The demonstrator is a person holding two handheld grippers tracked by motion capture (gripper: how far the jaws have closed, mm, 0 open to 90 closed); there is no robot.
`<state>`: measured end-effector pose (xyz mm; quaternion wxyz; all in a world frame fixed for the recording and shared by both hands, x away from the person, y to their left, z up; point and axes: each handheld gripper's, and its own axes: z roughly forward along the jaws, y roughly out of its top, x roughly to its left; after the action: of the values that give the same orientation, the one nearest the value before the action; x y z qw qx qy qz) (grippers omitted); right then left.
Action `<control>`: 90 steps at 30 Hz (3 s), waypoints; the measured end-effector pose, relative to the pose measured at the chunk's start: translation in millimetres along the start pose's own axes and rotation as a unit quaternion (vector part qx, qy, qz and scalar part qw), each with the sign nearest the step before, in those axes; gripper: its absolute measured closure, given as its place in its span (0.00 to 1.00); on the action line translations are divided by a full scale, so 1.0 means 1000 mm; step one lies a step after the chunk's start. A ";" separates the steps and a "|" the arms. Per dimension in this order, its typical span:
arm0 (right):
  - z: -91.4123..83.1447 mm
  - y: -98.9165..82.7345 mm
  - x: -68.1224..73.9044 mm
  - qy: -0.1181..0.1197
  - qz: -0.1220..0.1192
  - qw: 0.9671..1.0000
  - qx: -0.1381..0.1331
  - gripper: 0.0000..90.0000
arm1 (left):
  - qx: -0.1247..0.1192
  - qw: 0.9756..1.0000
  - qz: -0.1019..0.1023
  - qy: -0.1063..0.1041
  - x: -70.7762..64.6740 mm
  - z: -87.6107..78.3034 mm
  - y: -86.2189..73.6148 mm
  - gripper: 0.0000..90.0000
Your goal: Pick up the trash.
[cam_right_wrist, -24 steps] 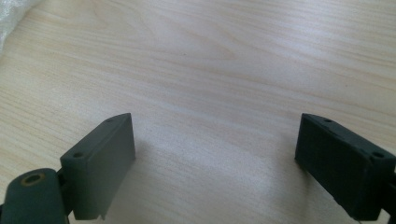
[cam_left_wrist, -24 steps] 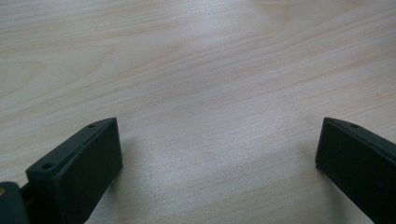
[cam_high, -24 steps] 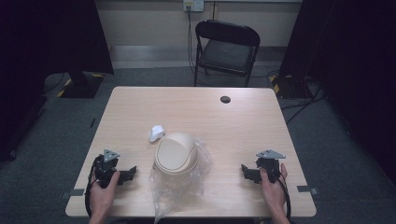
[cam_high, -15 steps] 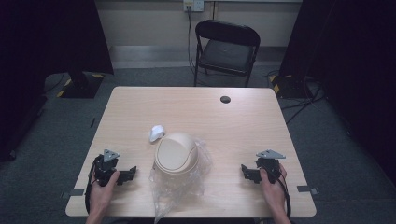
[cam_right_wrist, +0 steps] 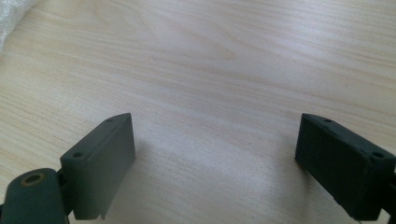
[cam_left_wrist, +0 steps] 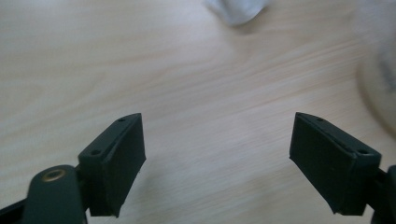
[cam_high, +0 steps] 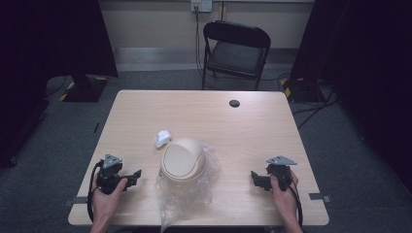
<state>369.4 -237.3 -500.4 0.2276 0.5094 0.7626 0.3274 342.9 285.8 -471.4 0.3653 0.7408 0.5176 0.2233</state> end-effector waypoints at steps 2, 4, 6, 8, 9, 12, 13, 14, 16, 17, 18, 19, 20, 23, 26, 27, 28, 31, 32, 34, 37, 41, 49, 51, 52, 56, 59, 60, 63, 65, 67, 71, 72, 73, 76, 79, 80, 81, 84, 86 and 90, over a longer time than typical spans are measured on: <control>0.000 0.000 0.000 0.000 0.000 1.000 0.000 0.12 | -0.018 1.000 0.011 -0.016 -0.007 -0.008 0.008 0.22; 0.000 0.000 0.000 0.000 0.000 1.000 0.000 0.12 | -0.027 0.999 0.023 -0.031 -0.014 -0.015 0.016 0.22; 0.000 0.000 0.000 0.000 0.000 1.000 0.000 0.12 | -0.027 0.998 0.021 -0.054 -0.020 -0.020 0.023 0.22; 0.000 0.000 0.000 0.000 0.000 1.000 0.000 0.12 | -0.034 0.996 0.012 -0.085 -0.024 -0.026 0.029 0.22; 0.000 0.000 0.000 0.000 0.000 1.000 0.000 0.12 | -0.034 0.996 0.012 -0.085 -0.024 -0.026 0.029 0.22; 0.000 0.000 0.000 0.000 0.000 1.000 0.000 0.12 | -0.054 0.993 0.014 -0.101 -0.031 -0.036 0.041 0.22; 0.000 0.000 0.000 0.000 0.000 1.000 0.000 0.12 | -0.070 0.991 0.024 -0.113 -0.035 -0.043 0.050 0.22; 0.000 0.000 0.000 0.000 0.000 1.000 0.000 0.12 | -0.076 0.990 0.031 -0.114 -0.037 -0.046 0.055 0.22; 0.000 0.000 0.000 0.000 0.000 1.000 0.000 0.12 | -0.085 0.989 0.048 -0.114 -0.043 -0.050 0.064 0.22; 0.000 0.000 0.000 0.000 0.000 1.000 0.000 0.12 | -0.086 0.988 0.055 -0.119 -0.046 -0.052 0.068 0.22; 0.000 0.000 0.000 0.000 0.000 1.000 0.000 0.12 | -0.087 0.986 0.059 -0.128 -0.048 -0.053 0.072 0.22; 0.000 0.000 0.000 0.000 0.000 1.000 0.000 0.12 | -0.088 0.985 0.065 -0.135 -0.050 -0.054 0.075 0.22; 0.000 0.000 0.000 0.000 0.000 1.000 0.000 0.12 | -0.089 0.984 0.068 -0.142 -0.052 -0.055 0.077 0.21; 0.000 0.000 0.000 0.000 0.000 1.000 0.000 0.12 | -0.099 0.978 0.056 -0.174 -0.058 -0.057 0.081 0.20; 0.000 0.000 0.000 0.000 0.000 1.000 0.000 0.12 | -0.098 0.977 0.063 -0.178 -0.064 -0.058 0.083 0.19; 0.000 0.000 0.000 0.000 0.000 1.000 0.000 0.12 | -0.092 0.977 0.069 -0.177 -0.069 -0.055 0.086 0.19; 0.000 0.000 0.000 0.000 0.000 1.000 0.000 0.12 | -0.092 0.977 0.069 -0.177 -0.069 -0.055 0.086 0.18; 0.000 0.000 0.000 0.000 0.000 1.000 0.000 0.12 | -0.073 0.973 0.048 -0.213 -0.070 -0.041 0.090 0.23; 0.000 0.000 0.000 0.000 0.000 1.000 0.000 0.12 | -0.073 0.973 0.048 -0.213 -0.070 -0.041 0.090 0.24; 0.000 0.000 0.000 0.000 0.000 1.000 0.000 0.12 | -0.066 0.974 0.048 -0.214 -0.072 -0.035 0.090 0.21; 0.000 0.000 0.000 0.000 0.000 1.000 0.000 0.12 | -0.049 0.976 0.063 -0.201 -0.074 -0.028 0.089 0.20; 0.000 0.000 0.000 0.000 0.000 1.000 0.000 0.12 | -0.036 0.977 0.072 -0.200 -0.080 -0.020 0.089 0.17; 0.000 0.000 0.000 0.000 0.000 1.000 0.000 0.12 | -0.002 0.980 0.091 -0.179 -0.086 -0.006 0.092 0.18; 0.000 0.000 0.000 0.000 -0.001 1.000 0.000 0.12 | 0.001 0.980 0.091 -0.176 -0.088 -0.004 0.092 0.18; 0.000 0.000 0.000 0.000 -0.001 1.000 0.000 0.12 | 0.004 0.980 0.094 -0.173 -0.088 -0.003 0.093 0.18; 0.000 0.000 0.000 0.000 -0.001 1.000 0.000 0.12 | 0.011 0.981 0.090 -0.172 -0.089 0.003 0.096 0.18; 0.000 0.000 0.000 0.000 0.000 1.000 0.000 0.12 | 0.024 0.982 0.087 -0.167 -0.088 0.008 0.096 0.19; 0.000 0.000 0.000 0.000 0.000 1.000 0.000 0.12 | 0.023 0.983 0.083 -0.163 -0.089 0.009 0.096 0.19; 0.000 0.000 0.000 0.000 0.000 1.000 0.000 0.12 | 0.024 0.983 0.078 -0.163 -0.087 0.010 0.096 0.20; 0.000 0.000 0.000 0.000 0.000 1.000 0.000 0.12 | 0.017 0.983 0.071 -0.167 -0.086 0.008 0.095 0.21; 0.000 0.000 0.000 0.000 0.000 1.000 0.000 0.12 | 0.015 0.982 0.070 -0.173 -0.085 0.007 0.094 0.21; 0.000 0.000 0.000 0.000 0.000 1.000 0.000 0.12 | -0.009 0.976 0.052 -0.214 -0.076 -0.007 0.092 0.20; 0.000 0.000 0.000 0.000 0.000 1.000 0.000 0.12 | -0.017 0.972 0.042 -0.229 -0.074 -0.010 0.092 0.20; 0.000 0.000 0.000 0.000 0.000 1.000 0.000 0.12 | -0.026 0.970 0.036 -0.239 -0.071 -0.014 0.093 0.20; 0.000 0.000 0.000 0.000 0.000 1.000 0.000 0.12 | -0.047 0.966 0.027 -0.255 -0.060 -0.026 0.095 0.20; 0.000 0.000 0.000 0.000 0.000 1.000 0.000 0.12 | -0.066 0.969 0.009 -0.237 -0.044 -0.033 0.096 0.20; 0.000 0.000 0.000 0.000 0.000 1.000 0.000 0.12 | -0.068 0.971 0.004 -0.229 -0.039 -0.033 0.095 0.20; 0.000 0.000 0.000 0.000 0.000 1.000 0.000 0.12 | -0.066 0.973 0.004 -0.221 -0.035 -0.032 0.094 0.20; 0.000 0.000 0.000 0.000 0.000 1.000 0.000 0.12 | -0.068 0.976 -0.011 -0.208 -0.020 -0.026 0.092 0.20; 0.000 0.000 0.000 0.000 -0.001 1.000 0.000 0.12 | -0.063 0.981 -0.009 -0.185 -0.013 -0.021 0.091 0.20; 0.000 0.000 0.000 0.000 -0.001 1.000 0.000 0.12 | -0.034 0.987 -0.001 -0.155 -0.005 -0.007 0.091 0.20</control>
<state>369.3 -237.3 -500.4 0.2280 0.5089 0.7628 0.3273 390.8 265.6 -396.1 0.4665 0.7532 0.4471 0.1233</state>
